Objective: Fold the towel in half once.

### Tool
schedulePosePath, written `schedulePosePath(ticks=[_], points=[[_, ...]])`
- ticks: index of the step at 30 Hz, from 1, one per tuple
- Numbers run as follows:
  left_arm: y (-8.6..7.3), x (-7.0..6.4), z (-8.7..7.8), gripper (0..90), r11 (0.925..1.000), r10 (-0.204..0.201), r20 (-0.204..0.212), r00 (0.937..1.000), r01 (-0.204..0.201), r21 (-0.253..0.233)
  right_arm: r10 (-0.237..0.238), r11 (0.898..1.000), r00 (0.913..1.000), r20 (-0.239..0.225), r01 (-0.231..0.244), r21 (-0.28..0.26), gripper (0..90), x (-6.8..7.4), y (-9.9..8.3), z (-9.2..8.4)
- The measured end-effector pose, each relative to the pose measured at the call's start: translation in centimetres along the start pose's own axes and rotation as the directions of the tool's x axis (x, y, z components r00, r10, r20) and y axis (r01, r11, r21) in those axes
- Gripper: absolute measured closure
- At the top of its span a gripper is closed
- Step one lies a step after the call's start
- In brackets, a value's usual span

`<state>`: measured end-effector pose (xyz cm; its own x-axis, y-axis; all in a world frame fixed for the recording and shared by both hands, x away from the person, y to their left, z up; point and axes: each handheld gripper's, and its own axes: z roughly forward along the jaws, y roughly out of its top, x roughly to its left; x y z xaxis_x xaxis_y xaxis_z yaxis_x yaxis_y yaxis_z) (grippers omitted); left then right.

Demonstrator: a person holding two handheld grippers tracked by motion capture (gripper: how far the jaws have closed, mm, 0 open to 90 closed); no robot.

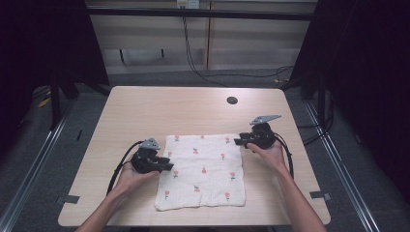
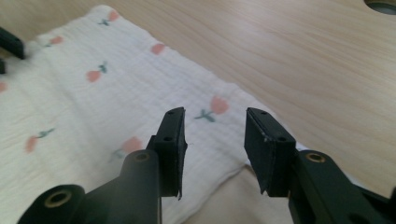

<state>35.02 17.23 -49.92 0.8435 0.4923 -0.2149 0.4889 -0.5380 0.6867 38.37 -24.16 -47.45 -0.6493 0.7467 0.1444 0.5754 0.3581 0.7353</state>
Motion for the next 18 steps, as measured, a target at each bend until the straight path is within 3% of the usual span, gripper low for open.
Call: schedulePosePath(ticks=[9, 14, 18], points=[[0.0, 0.1, 0.0, 62.0, 1.0, -0.004, 0.014, 0.9999, 0.004, -0.005, 0.022, 0.998, 0.9978, 0.063, -0.025, 0.056, 59.5, -1.9, 0.6, 2.4], [0.0, 0.0, 0.1, 60.7, 1.0, 0.001, 0.014, 0.9999, -0.001, -0.003, 0.041, 0.997, 0.9969, 0.067, -0.046, 0.068, 57.8, -2.6, 0.4, 3.3], [0.0, -0.1, 0.0, 59.8, 1.0, 0.005, 0.009, 0.9999, -0.005, -0.001, 0.02, 0.996, 0.9975, 0.067, -0.025, 0.085, 60.2, -2.5, 0.6, 3.8]])
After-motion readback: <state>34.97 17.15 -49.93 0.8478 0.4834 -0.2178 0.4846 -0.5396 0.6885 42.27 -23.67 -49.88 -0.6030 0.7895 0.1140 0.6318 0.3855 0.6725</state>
